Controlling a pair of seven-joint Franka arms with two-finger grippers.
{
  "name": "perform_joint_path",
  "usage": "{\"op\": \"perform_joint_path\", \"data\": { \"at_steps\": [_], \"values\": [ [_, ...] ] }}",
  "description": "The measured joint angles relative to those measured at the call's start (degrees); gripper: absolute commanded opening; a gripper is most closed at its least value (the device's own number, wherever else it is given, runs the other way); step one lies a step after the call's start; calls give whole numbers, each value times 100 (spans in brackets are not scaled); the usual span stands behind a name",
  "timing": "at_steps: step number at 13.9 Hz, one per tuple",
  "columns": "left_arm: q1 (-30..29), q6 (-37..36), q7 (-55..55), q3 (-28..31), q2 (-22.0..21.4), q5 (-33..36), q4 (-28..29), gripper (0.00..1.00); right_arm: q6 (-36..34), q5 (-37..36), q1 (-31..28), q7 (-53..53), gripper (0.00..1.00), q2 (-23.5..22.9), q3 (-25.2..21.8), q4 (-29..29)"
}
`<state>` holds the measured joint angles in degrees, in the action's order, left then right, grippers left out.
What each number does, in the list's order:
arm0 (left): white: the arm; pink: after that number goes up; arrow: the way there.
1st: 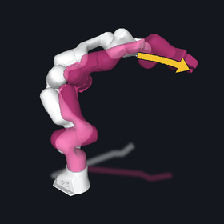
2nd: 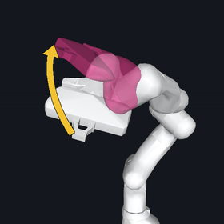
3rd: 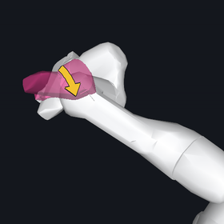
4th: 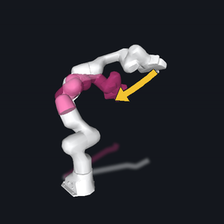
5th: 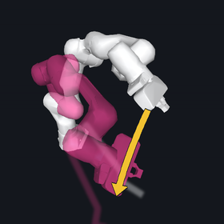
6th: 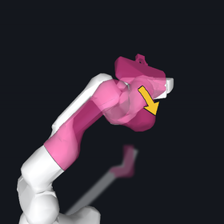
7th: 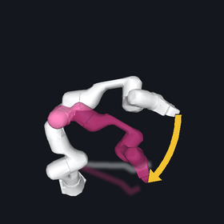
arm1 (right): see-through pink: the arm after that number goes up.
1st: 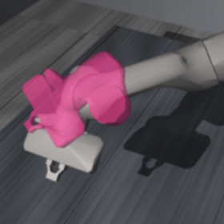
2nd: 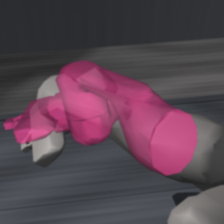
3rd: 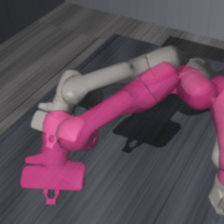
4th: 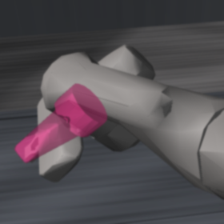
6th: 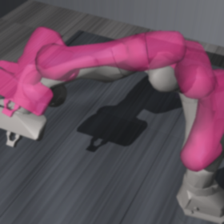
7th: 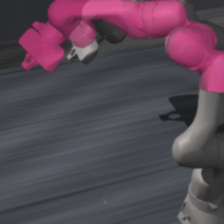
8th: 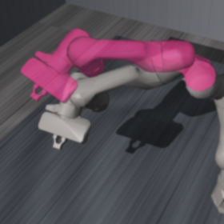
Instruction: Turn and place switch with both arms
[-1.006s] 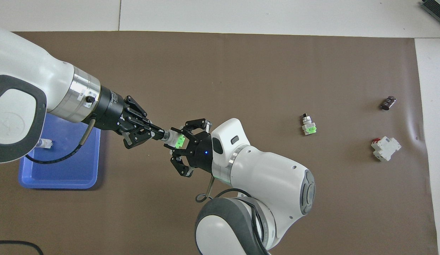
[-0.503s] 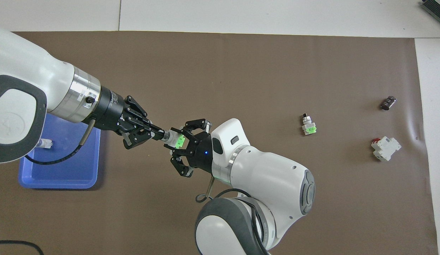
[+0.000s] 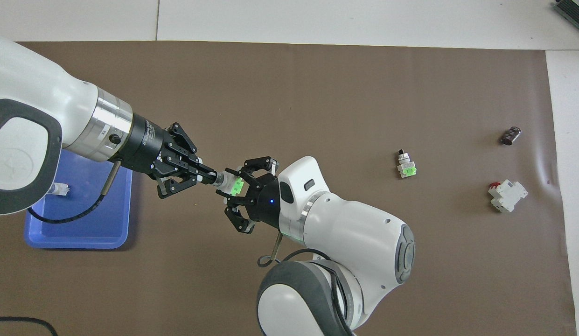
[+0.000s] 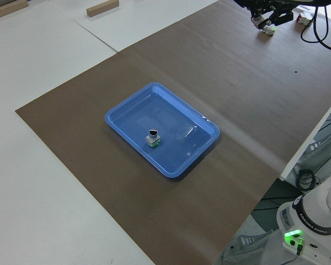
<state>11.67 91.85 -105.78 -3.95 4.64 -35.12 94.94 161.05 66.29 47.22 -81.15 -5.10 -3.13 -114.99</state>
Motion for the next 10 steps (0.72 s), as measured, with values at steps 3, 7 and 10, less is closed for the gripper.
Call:
{"op": "perform_joint_path", "data": {
  "at_steps": [3, 7, 10],
  "values": [
    [13, 34, 1090, -7, -1, 8, -3, 0, 27, 0, 0, 5, 0, 12, -1, -16],
    [56, 45, 2972, -5, -3, 47, -4, 0, 25, 1, 1, 11, 0, 48, 0, -64],
    [62, 45, 3779, -5, -12, 53, -6, 0, 23, 1, 3, 26, 0, 62, 1, -73]
  ]
}}
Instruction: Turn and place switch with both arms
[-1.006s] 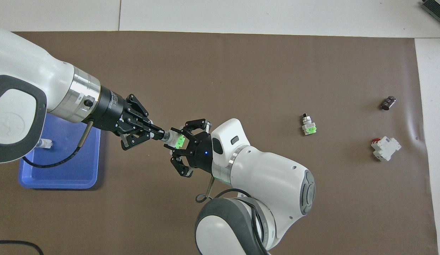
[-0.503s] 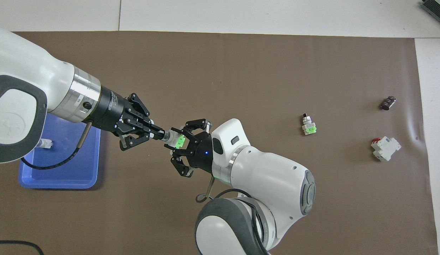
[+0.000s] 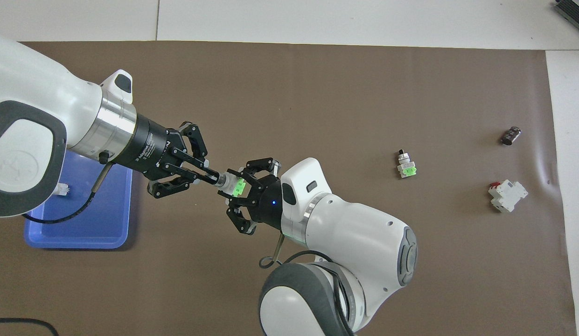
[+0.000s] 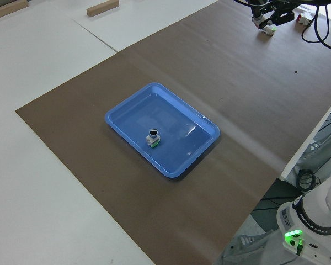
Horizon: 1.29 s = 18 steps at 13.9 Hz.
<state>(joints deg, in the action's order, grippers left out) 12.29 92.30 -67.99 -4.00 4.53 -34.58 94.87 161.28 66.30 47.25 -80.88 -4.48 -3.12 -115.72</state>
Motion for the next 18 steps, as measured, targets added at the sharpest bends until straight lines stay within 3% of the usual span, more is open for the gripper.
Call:
{"op": "perform_joint_path", "data": {
  "at_steps": [8, 18],
  "values": [
    [12, -7, 1842, 1, -24, 20, 8, 0, -3, 0, 14, 29, 0, 21, 0, -17],
    [14, -2, 2675, 7, -97, 20, 118, 0, -13, 0, 43, 38, 0, 44, 3, -60]
  ]
}}
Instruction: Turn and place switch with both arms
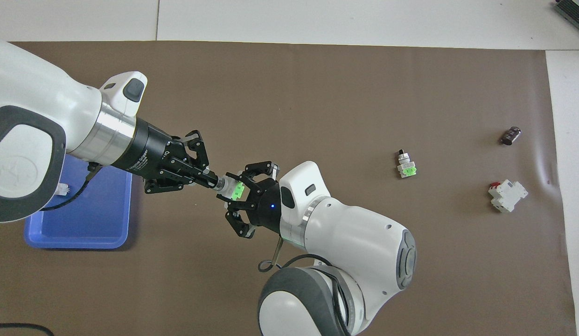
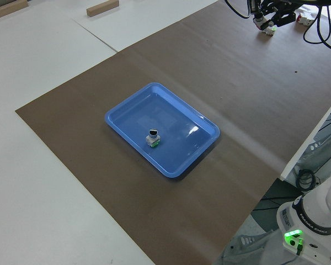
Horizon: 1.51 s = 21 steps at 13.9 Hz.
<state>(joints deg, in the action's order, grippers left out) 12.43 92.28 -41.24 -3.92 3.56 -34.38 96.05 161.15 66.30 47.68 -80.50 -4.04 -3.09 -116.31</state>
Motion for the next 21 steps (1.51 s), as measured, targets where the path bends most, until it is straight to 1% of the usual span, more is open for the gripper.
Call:
{"op": "perform_joint_path", "data": {
  "at_steps": [2, 3, 4, 5, 7, 11, 15, 18, 21],
  "values": [
    [0, 0, 16, 0, -1, 0, 13, 0, -8, 0, 1, 34, 0, 0, 1, -8],
    [1, 0, 21, 0, -1, 0, 18, 0, -13, 2, 1, 125, 34, 0, 4, -12],
    [1, 0, 31, 2, -1, 1, 21, 0, -19, 3, 4, 314, 93, 2, 7, -15],
    [1, -3, 47, 5, -2, 1, 23, 0, -21, 3, 12, 506, 100, 5, 10, -18],
    [50, -131, 80, -37, -30, -27, 70, 0, -15, 3, 28, 711, 100, -2, 10, 28],
    [120, -220, 216, -65, -134, -22, 233, 0, 17, 3, 20, 768, 100, -14, -21, 112],
    [101, -183, 495, -3, -147, 202, 244, 0, 17, 3, 21, 768, 100, -21, -17, 118],
    [-163, -52, 965, 41, -147, 492, 260, 0, 18, 3, -8, 751, 100, -24, -45, 105],
    [-597, 384, 1522, 67, -149, 732, 413, 0, 18, 3, -44, 749, 100, -8, -63, 54]
  ]
}}
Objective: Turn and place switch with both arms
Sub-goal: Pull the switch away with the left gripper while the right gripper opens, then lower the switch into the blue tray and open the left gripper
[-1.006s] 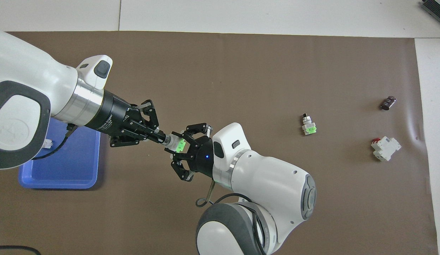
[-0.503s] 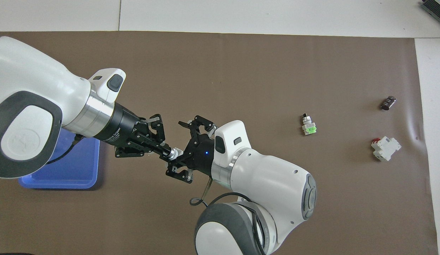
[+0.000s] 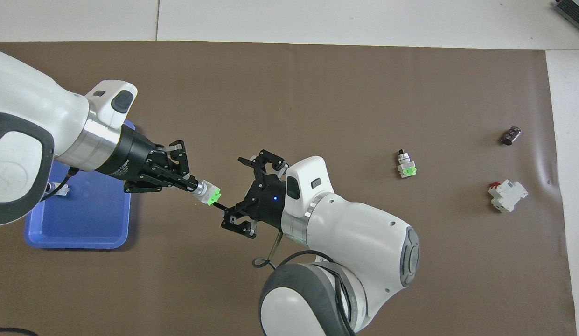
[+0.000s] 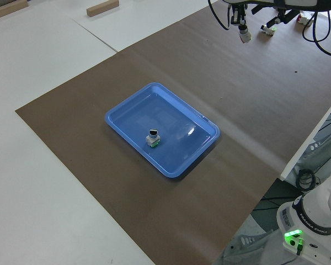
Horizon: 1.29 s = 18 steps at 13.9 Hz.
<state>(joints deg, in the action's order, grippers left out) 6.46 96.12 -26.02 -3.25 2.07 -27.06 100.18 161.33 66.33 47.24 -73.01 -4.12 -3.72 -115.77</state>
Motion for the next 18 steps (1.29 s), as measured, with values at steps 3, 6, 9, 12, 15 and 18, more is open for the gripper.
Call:
{"op": "perform_joint_path", "data": {
  "at_steps": [3, 6, 9, 12, 15, 18],
  "values": [
    [-299, 915, 558, 10, -34, 412, 445, 0, 0, 0, -299, -2, 100, 58, -9, -201],
    [-554, 1794, 954, 17, -153, 991, 939, 0, -1, -5, -770, -23, 100, 78, -21, -310],
    [-813, 2438, 1155, 21, -225, 1917, 1278, 0, -368, -707, -1459, -74, 100, 78, -37, -338],
    [-1188, 2909, 1954, 25, -227, 2190, 1642, 0, -765, -1741, -2182, -74, 100, 79, -54, -330],
    [-1451, 3287, 2467, 29, -218, 2197, 1985, 0, -896, -2694, -2559, -70, 100, 79, -66, -330],
    [-1507, 3742, 2588, 24, -135, 2214, 2294, 0, -1041, -3997, -3097, -58, 100, 79, -77, -329]
  ]
}}
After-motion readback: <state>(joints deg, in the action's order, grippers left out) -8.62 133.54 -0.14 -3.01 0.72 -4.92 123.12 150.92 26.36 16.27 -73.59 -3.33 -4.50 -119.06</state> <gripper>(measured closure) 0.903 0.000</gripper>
